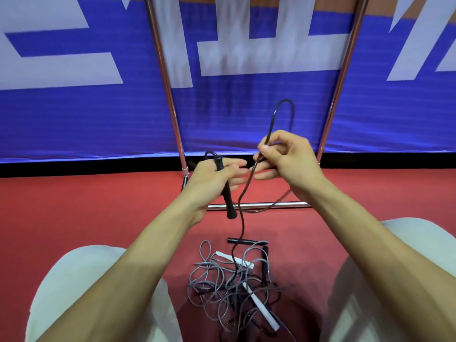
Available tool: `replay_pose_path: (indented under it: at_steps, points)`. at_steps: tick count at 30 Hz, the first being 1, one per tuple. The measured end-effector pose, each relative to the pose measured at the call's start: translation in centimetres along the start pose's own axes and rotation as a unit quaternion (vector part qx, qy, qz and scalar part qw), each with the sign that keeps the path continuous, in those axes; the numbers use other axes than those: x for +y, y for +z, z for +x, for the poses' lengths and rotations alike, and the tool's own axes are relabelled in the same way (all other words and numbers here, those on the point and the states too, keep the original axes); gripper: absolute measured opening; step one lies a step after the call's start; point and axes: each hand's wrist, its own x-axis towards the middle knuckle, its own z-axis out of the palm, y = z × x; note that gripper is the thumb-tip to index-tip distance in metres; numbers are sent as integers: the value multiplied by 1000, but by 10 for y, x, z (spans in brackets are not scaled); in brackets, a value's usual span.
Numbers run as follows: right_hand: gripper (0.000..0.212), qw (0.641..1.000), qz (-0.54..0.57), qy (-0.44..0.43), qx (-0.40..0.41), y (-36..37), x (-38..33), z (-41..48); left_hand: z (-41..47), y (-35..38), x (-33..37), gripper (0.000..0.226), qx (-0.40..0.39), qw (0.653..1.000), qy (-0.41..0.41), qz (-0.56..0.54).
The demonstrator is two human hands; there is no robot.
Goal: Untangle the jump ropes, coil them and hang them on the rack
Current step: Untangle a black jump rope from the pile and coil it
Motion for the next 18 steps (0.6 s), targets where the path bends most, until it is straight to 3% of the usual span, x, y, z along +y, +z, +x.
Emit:
replay_pose_path:
  at_steps: [4, 9, 13, 18]
  points:
    - [12, 995, 75, 18, 66, -6, -6, 3, -6, 8, -1, 21, -70, 995, 28, 70]
    - [11, 973, 195, 58, 104, -9, -9, 8, -8, 12, -1, 20, -58, 988, 89, 114]
    - [13, 975, 179, 67, 110, -10, -5, 9, -10, 16, 4, 21, -16, 996, 87, 15]
    - [16, 993, 25, 114, -20, -2, 4, 6, -9, 9, 18, 18, 61, 978, 90, -175]
